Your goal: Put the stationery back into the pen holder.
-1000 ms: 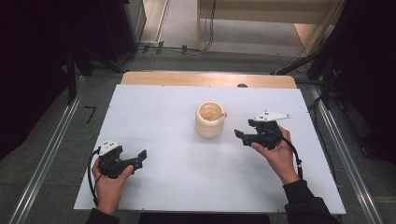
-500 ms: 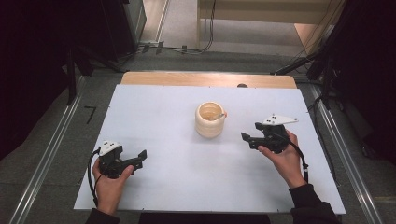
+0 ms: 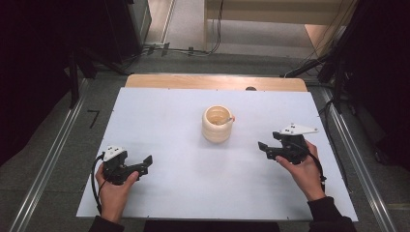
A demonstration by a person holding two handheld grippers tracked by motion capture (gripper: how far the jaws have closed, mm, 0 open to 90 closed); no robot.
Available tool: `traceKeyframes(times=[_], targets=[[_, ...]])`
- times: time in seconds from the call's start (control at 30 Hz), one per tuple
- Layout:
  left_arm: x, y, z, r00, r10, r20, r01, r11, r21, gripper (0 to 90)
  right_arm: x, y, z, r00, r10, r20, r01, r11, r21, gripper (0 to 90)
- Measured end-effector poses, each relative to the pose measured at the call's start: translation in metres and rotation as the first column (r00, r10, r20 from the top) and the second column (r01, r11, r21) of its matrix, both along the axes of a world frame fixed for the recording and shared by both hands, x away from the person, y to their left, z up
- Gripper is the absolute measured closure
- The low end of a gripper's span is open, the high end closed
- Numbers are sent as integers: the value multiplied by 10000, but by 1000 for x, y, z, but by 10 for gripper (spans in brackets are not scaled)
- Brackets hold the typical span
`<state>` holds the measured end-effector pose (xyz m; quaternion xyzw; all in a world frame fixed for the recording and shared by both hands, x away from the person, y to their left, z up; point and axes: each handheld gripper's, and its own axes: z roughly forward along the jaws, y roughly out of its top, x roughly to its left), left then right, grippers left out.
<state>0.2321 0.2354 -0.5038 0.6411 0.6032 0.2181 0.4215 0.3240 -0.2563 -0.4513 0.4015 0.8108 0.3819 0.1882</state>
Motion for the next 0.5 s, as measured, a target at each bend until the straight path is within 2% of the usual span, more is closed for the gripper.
traceKeyframes(times=[0.5], targets=[[0, -1, 0, 10000, -12, 0, 12, 10000, 19, 19, -14, -20, -6, 9994, -340, -90, 339, 9994, -39, 274]])
